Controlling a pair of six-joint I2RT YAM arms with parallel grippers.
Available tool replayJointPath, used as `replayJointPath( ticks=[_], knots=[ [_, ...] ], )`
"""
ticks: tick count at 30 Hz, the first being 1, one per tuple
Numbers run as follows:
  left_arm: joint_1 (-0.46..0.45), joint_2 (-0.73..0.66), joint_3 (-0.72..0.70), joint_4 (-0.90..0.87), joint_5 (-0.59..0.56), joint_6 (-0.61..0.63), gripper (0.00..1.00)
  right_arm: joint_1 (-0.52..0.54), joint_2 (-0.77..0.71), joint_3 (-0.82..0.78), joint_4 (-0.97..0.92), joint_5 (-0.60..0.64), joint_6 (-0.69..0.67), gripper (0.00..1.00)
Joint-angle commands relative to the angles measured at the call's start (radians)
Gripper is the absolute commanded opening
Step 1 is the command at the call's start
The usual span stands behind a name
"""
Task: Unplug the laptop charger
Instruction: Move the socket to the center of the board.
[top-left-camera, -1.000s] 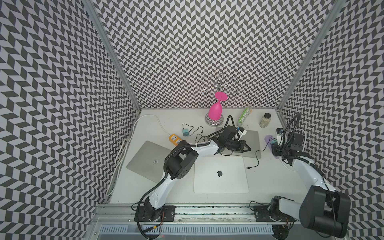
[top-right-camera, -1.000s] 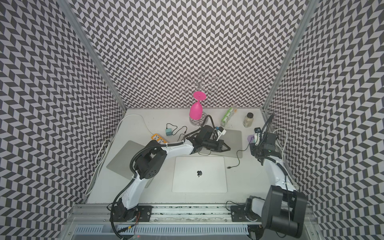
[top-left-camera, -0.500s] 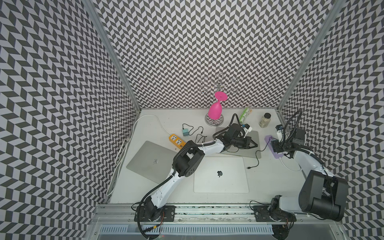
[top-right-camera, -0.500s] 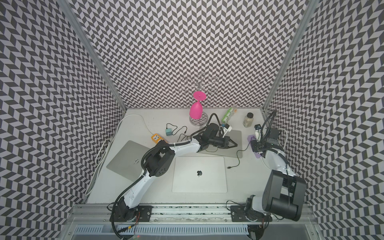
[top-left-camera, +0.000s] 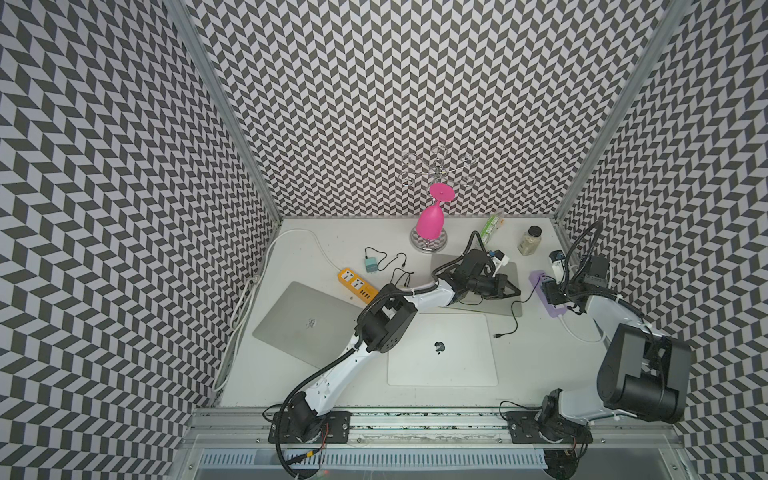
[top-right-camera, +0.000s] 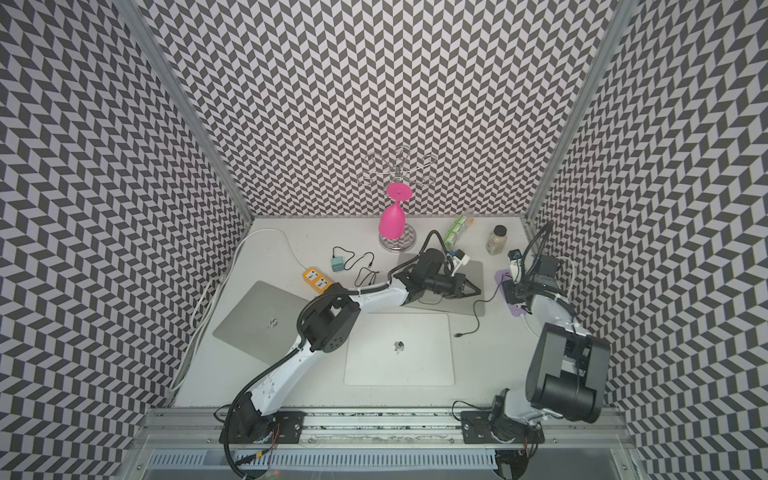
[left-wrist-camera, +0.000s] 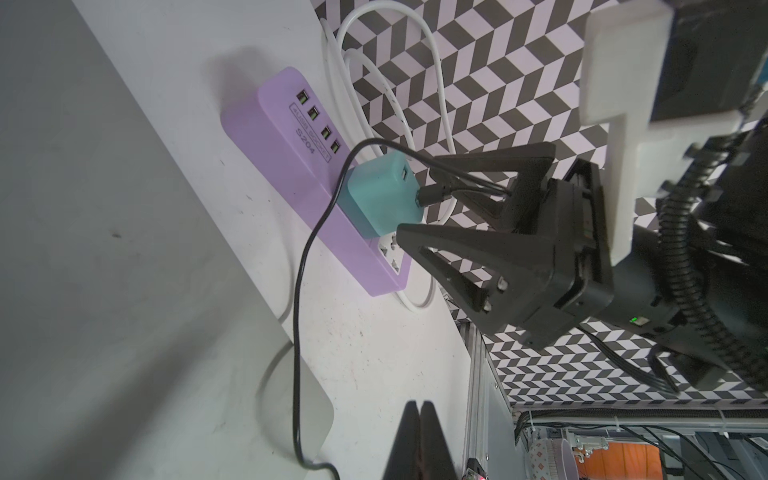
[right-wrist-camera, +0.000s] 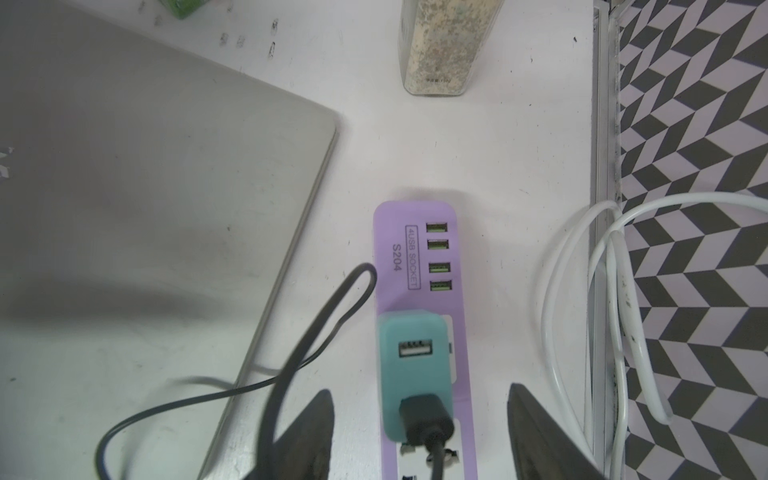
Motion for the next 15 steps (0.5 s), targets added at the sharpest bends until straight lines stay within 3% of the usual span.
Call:
replayJointPath(
  ticks=[1, 15],
  knots=[
    [-0.006, 0.016, 0.031, 0.045, 0.022, -0.03, 0.0, -0.004, 0.022, 0.035, 0.059, -0.031, -0.02, 0.62],
    [-0.006, 0.053, 0.081, 0.065, 0.022, -0.064, 0.0, -0.003, 0.072, 0.038, 0.06, -0.014, -0.051, 0.5]
  ],
)
